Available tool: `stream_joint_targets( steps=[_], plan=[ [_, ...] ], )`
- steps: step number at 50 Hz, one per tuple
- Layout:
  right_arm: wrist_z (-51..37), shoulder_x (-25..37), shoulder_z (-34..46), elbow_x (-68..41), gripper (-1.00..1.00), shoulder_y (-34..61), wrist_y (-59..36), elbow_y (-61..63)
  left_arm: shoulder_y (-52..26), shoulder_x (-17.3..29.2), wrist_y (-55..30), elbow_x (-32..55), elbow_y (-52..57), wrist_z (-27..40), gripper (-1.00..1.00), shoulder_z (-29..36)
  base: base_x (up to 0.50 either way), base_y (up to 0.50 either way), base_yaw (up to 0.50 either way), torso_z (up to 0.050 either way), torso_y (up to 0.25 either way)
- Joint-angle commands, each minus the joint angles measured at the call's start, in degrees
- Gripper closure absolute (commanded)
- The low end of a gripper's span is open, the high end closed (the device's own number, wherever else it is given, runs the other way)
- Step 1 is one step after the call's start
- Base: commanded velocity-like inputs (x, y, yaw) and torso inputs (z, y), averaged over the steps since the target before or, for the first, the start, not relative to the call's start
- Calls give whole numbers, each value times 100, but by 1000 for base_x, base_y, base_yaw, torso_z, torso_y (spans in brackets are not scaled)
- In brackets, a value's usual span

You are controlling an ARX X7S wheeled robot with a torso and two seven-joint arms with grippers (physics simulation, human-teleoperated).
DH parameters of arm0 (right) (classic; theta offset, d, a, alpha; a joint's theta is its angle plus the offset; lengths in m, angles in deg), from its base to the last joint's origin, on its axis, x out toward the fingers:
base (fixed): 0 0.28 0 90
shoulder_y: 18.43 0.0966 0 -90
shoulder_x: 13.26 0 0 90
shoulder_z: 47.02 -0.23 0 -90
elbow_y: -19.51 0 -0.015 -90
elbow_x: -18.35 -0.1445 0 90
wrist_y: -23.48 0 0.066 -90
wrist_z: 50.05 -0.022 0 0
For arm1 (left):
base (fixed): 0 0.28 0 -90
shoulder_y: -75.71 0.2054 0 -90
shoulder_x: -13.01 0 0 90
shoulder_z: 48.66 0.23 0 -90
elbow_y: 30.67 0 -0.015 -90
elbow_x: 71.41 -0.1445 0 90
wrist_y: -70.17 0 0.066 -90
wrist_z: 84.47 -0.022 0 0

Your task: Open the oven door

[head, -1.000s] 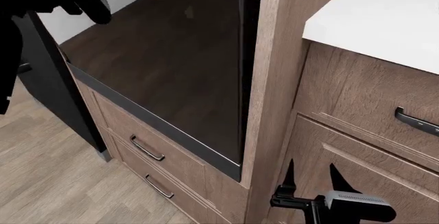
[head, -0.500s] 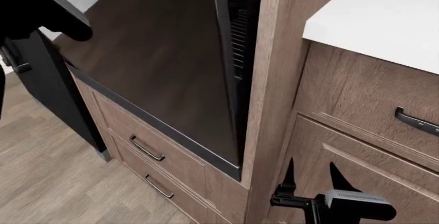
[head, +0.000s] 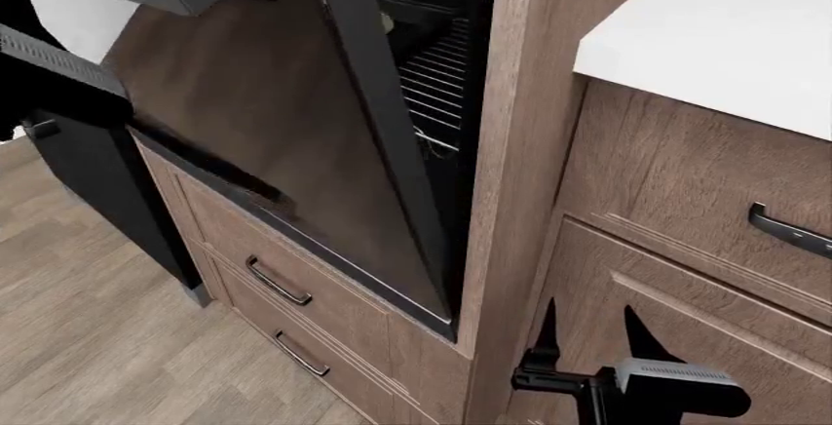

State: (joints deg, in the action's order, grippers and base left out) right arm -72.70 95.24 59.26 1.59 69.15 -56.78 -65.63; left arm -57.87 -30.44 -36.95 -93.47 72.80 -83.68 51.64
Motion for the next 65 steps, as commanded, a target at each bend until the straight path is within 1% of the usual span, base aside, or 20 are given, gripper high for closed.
stream_joint_targets(
  steps=[1, 14, 27, 34, 44, 53, 65],
  plan=[
    [-22, 26, 18, -5, -100, -28, 8, 4, 625, 38, 177, -444, 2071, 917, 100, -752, 0, 0, -3, 10, 10],
    [-55, 58, 28, -4, -100, -69, 4, 45, 1870, -94, 451, -361, 2745, 1489, 100, -1566, 0, -2, 0, 1, 3],
    [-109, 103, 25, -4, -100, -120, -32, 118, 3281, -450, 1394, -338, 2907, 2408, 100, -2183, 0, -3, -1, 0, 2],
    [-145, 125, 34, 8, -100, -163, -60, 167, 3728, -607, 1778, -338, 2960, 2742, 100, -2345, 0, -5, -2, 0, 1],
    [-178, 176, 41, 2, -100, -246, -95, 258, 4764, -979, 2462, -458, 3059, 3366, 100, -2735, 2, -4, -3, 0, 1],
    [-154, 191, 68, -19, -100, -250, -90, 252, 5646, -1320, 3089, -588, 2983, 3890, 100, -2924, 3, -6, -4, 0, 0],
    [-137, 180, 102, -33, -100, -178, -103, 194, 6203, -1622, 3870, -728, 2479, 4615, 100, -2948, 3, -7, -4, 0, 0]
  ],
)
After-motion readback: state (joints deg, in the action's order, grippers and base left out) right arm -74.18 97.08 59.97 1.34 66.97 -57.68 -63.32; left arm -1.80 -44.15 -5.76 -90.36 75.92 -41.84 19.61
